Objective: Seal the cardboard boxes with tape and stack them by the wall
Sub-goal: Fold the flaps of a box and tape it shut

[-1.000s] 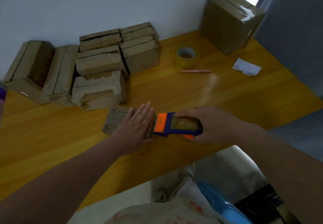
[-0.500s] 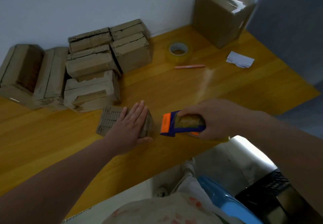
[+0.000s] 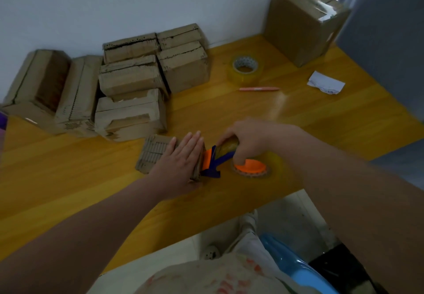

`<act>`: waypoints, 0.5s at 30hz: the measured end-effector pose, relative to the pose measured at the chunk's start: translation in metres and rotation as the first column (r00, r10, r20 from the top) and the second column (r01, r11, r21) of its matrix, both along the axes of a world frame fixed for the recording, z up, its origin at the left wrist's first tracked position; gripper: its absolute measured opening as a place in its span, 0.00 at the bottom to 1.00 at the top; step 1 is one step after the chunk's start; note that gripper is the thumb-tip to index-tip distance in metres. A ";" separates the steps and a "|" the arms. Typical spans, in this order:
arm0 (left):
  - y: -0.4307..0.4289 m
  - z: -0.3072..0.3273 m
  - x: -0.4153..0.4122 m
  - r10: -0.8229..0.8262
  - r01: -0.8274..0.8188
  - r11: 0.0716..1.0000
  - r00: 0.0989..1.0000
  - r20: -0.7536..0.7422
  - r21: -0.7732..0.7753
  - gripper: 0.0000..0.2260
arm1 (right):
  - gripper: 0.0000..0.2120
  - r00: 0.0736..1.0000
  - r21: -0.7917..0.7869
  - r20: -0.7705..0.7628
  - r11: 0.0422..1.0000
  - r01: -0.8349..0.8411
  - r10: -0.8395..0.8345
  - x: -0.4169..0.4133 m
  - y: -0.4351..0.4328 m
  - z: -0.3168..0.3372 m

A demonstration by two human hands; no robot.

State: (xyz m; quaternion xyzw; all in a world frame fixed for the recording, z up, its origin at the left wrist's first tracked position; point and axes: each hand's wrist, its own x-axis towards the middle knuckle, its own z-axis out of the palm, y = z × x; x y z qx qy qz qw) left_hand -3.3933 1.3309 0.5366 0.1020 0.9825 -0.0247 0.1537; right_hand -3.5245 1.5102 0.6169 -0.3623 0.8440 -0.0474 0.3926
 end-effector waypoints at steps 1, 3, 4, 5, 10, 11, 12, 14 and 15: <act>0.001 0.001 0.000 0.000 0.000 1.000 1.000 0.000 0.003 0.46 | 0.29 0.998 -0.010 0.049 0.999 0.031 -0.030 -0.003 -0.001 -0.002; 0.001 0.002 0.000 0.000 0.000 1.000 1.000 0.003 -0.005 0.45 | 0.28 0.988 -0.021 0.128 0.996 0.086 -0.082 -0.008 -0.001 -0.005; 0.001 0.002 0.000 0.002 -0.001 1.000 1.000 0.006 -0.010 0.45 | 0.27 0.983 -0.017 0.152 0.994 0.105 -0.101 -0.010 0.000 -0.007; 0.001 0.002 0.000 0.004 -0.004 1.000 1.000 0.011 -0.010 0.44 | 0.26 0.977 -0.010 0.176 0.992 0.124 -0.120 -0.011 0.001 -0.008; 0.003 0.003 0.000 0.018 -0.018 1.000 1.000 0.021 0.004 0.44 | 0.25 0.959 0.054 0.191 0.978 0.202 -0.209 -0.005 0.006 -0.019; 0.003 0.003 0.000 0.021 -0.021 1.000 1.000 0.016 0.017 0.44 | 0.26 0.969 0.073 0.159 0.981 0.180 -0.190 -0.002 0.007 -0.023; 0.003 0.004 0.000 0.021 -0.021 0.999 1.000 0.010 0.027 0.44 | 0.27 0.978 0.085 0.124 0.984 0.160 -0.169 0.001 0.010 -0.026; 0.004 0.006 0.001 0.004 -0.005 1.000 1.000 0.017 0.031 0.44 | 0.28 0.985 0.062 0.046 0.984 0.165 -0.167 0.004 0.017 -0.026; 0.005 0.007 0.002 -0.010 0.009 0.999 1.000 0.024 0.031 0.44 | 0.29 0.980 0.030 0.004 0.980 0.198 -0.199 0.004 0.022 -0.024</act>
